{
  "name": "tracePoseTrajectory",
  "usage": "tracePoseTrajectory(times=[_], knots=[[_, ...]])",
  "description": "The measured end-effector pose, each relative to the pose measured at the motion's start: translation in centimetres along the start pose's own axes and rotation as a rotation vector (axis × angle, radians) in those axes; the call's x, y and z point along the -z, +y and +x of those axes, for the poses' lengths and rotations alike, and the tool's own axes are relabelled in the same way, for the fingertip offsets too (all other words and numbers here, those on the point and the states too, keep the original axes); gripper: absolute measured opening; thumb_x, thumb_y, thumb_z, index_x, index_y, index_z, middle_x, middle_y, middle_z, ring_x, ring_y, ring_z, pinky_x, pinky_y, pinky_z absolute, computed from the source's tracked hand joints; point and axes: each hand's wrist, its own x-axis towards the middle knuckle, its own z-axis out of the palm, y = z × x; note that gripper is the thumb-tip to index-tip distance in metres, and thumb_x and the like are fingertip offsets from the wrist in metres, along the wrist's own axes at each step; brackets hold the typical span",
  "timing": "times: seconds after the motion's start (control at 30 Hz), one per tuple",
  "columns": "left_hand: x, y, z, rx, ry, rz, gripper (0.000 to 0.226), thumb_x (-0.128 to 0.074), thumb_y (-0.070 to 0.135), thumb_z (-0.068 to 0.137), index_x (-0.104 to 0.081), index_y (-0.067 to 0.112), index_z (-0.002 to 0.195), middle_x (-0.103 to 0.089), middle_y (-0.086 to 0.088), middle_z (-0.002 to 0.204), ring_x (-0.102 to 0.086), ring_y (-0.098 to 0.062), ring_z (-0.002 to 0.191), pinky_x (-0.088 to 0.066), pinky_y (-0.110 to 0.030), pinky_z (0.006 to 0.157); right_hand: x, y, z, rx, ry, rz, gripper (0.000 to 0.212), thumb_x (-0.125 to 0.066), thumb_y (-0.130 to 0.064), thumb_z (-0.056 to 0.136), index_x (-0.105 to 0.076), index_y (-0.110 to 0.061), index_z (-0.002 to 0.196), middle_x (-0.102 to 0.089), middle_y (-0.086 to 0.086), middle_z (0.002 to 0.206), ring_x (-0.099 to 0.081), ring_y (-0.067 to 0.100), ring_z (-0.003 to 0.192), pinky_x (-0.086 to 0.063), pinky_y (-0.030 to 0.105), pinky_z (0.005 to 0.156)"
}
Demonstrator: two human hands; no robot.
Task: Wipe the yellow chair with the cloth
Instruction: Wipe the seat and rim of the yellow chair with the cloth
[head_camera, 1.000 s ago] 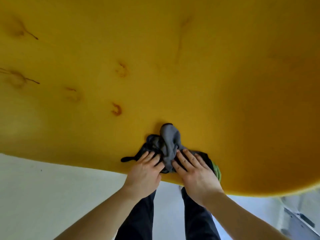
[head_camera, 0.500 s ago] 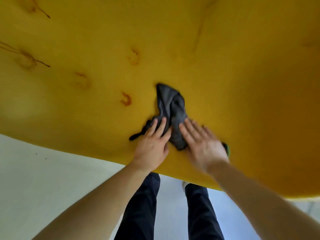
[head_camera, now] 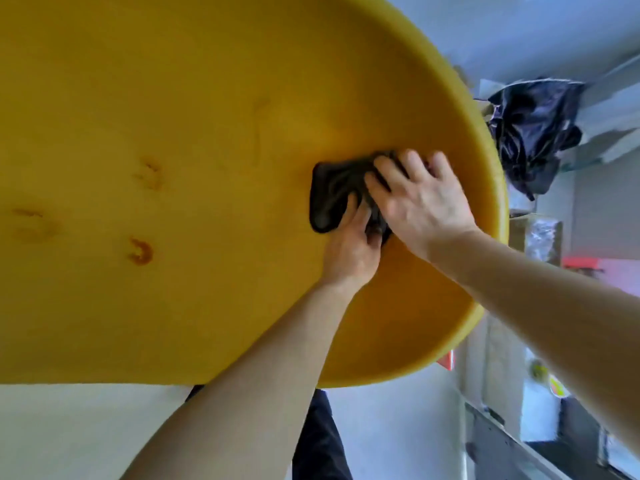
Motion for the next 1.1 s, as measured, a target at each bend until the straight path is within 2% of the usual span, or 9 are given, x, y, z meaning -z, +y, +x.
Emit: tracePoseTrajectory(times=[0.07, 0.13, 0.3, 0.47, 0.53, 0.67, 0.77, 0.9, 1.1], knots=[[-0.1, 2.7, 4.6, -0.063, 0.117, -0.077, 0.058, -0.046, 0.031, 0.103, -0.023, 0.025, 0.156, -0.014, -0.003, 0.166, -0.023, -0.021, 0.149, -0.041, -0.038, 0.105, 1.1, 2.7, 2.0, -0.170, 0.143, -0.016, 0.037, -0.032, -0.019, 0.101, -0.056, -0.008, 0.127, -0.056, 0.014, 0.126, -0.052, 0.038, 0.108, -0.038, 0.046, 0.083], [-0.5, 2.5, 5.9, -0.110, 0.133, -0.020, 0.059, -0.044, 0.030, 0.103, -0.020, 0.026, 0.157, -0.012, -0.002, 0.167, -0.016, -0.018, 0.151, -0.038, -0.038, 0.111, 0.8, 2.6, 2.3, -0.241, 0.128, -0.003, 0.041, -0.028, -0.021, 0.101, -0.054, -0.005, 0.129, -0.057, 0.016, 0.120, -0.046, 0.038, 0.107, -0.033, 0.047, 0.083], [-2.2, -6.0, -5.3, -0.168, -0.066, 0.342, 0.063, -0.050, 0.018, 0.098, -0.027, 0.027, 0.156, -0.024, -0.001, 0.164, -0.028, -0.019, 0.149, -0.051, -0.040, 0.100, -3.0, -6.8, -7.4, -0.099, -0.122, 0.214, 0.044, -0.036, -0.021, 0.096, -0.057, -0.001, 0.130, -0.057, 0.016, 0.112, -0.049, 0.034, 0.096, -0.043, 0.043, 0.073], [0.4, -9.9, -13.2, -0.157, -0.308, 0.457, 0.059, -0.056, 0.019, 0.094, -0.040, 0.029, 0.150, -0.036, 0.004, 0.159, -0.037, -0.017, 0.144, -0.054, -0.036, 0.096, -3.8, -13.8, -11.7, 0.061, -0.278, 0.380, 0.028, -0.058, -0.020, 0.086, -0.072, -0.007, 0.106, -0.062, 0.011, 0.091, -0.054, 0.030, 0.079, -0.043, 0.039, 0.059], [1.2, -8.6, -11.5, -0.146, -0.316, 0.415, 0.049, -0.049, 0.022, 0.100, -0.042, 0.026, 0.148, -0.039, 0.002, 0.157, -0.047, -0.020, 0.136, -0.053, -0.036, 0.093, -3.3, -11.7, -9.4, 0.104, -0.235, 0.303, 0.026, -0.060, -0.018, 0.083, -0.073, -0.010, 0.104, -0.062, 0.009, 0.093, -0.053, 0.030, 0.082, -0.036, 0.038, 0.061], [0.5, -1.1, -2.4, -0.148, -0.113, 0.270, 0.053, -0.037, 0.025, 0.105, -0.023, 0.027, 0.157, -0.025, -0.005, 0.163, -0.041, -0.028, 0.139, -0.050, -0.041, 0.091, -1.3, -0.7, -2.0, -0.127, 0.057, -0.050, 0.050, -0.035, -0.019, 0.093, -0.054, -0.006, 0.137, -0.050, 0.017, 0.129, -0.045, 0.036, 0.106, -0.040, 0.044, 0.082], [0.0, 2.3, 1.4, -0.183, -0.024, 0.270, 0.053, -0.044, 0.019, 0.102, -0.033, 0.024, 0.153, -0.031, -0.007, 0.161, -0.046, -0.028, 0.135, -0.051, -0.039, 0.089, -1.0, 1.8, -0.5, -0.261, 0.093, -0.157, 0.047, -0.030, -0.019, 0.098, -0.046, -0.002, 0.139, -0.048, 0.018, 0.124, -0.047, 0.036, 0.102, -0.040, 0.044, 0.078], [1.4, -4.2, -6.3, -0.263, -0.327, 0.506, 0.050, -0.054, 0.016, 0.092, -0.050, 0.029, 0.140, -0.048, 0.000, 0.148, -0.060, -0.029, 0.114, -0.056, -0.041, 0.073, -3.3, -6.4, -6.2, -0.148, -0.139, 0.163, 0.051, -0.032, -0.022, 0.094, -0.047, -0.004, 0.139, -0.049, 0.015, 0.122, -0.047, 0.035, 0.102, -0.041, 0.043, 0.079], [5.7, -14.5, -14.7, -0.239, -0.566, 0.675, 0.041, -0.056, 0.025, 0.082, -0.065, 0.025, 0.122, -0.057, -0.001, 0.141, -0.049, -0.024, 0.136, -0.058, -0.034, 0.082, -4.7, -19.4, -12.1, -0.026, -0.248, 0.525, 0.055, -0.065, -0.017, 0.075, -0.062, -0.005, 0.129, -0.058, 0.015, 0.099, -0.053, 0.034, 0.078, -0.049, 0.046, 0.056]])
